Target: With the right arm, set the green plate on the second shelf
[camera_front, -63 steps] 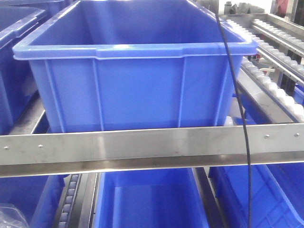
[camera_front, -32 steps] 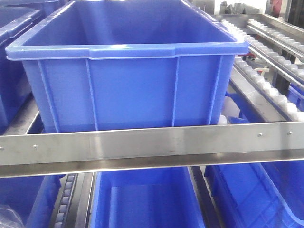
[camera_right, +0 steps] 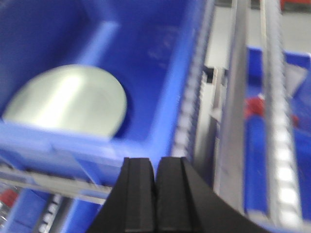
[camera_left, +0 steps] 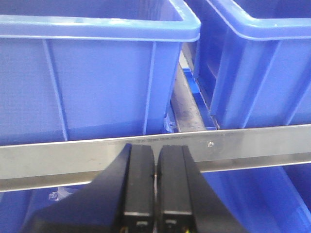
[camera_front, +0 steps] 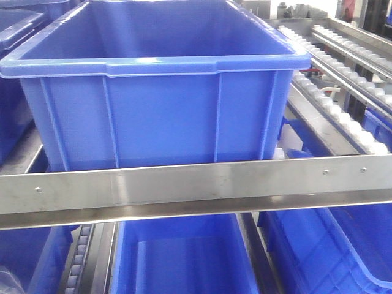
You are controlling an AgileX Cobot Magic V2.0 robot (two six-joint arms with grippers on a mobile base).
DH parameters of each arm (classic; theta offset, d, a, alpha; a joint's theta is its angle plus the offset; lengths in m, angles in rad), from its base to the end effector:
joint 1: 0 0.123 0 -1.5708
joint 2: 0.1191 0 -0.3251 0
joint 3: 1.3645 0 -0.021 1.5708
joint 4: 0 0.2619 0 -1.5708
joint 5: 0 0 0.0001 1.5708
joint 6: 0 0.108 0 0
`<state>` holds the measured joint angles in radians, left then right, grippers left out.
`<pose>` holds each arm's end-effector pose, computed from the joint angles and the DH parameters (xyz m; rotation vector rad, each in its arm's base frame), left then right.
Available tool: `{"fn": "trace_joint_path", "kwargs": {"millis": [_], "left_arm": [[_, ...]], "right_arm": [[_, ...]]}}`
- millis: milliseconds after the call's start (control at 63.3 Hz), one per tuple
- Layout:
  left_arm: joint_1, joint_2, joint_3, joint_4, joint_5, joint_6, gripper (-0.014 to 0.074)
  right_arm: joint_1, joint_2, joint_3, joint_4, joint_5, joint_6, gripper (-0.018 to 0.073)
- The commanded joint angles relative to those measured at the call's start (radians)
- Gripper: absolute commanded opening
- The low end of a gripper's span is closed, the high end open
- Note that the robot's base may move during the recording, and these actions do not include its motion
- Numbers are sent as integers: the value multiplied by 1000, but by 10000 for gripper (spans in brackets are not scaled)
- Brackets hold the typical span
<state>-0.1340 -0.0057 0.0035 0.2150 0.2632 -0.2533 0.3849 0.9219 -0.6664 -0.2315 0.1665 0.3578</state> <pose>0.0427 0.0003 0.1860 0.0362 1.7389 -0.0835 0.1864 0.0711 0.3453 -0.2180 1.9008 0.3123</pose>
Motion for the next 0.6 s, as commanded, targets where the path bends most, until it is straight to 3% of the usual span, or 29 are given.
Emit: {"fn": "trace_joint_path", "kwargs": {"millis": [0, 142, 585], "left_arm": [[-1, -22, 40, -2, -88, -6, 125], [-1, -22, 40, -2, -88, -6, 125], [-1, -22, 40, -2, -88, -6, 125]], "right_arm": [[-31, -65, 32, -19, -97, -1, 55], [-75, -144, 117, -19, -129, -1, 55], [-77, -187, 142, -19, -123, -1, 55]]}}
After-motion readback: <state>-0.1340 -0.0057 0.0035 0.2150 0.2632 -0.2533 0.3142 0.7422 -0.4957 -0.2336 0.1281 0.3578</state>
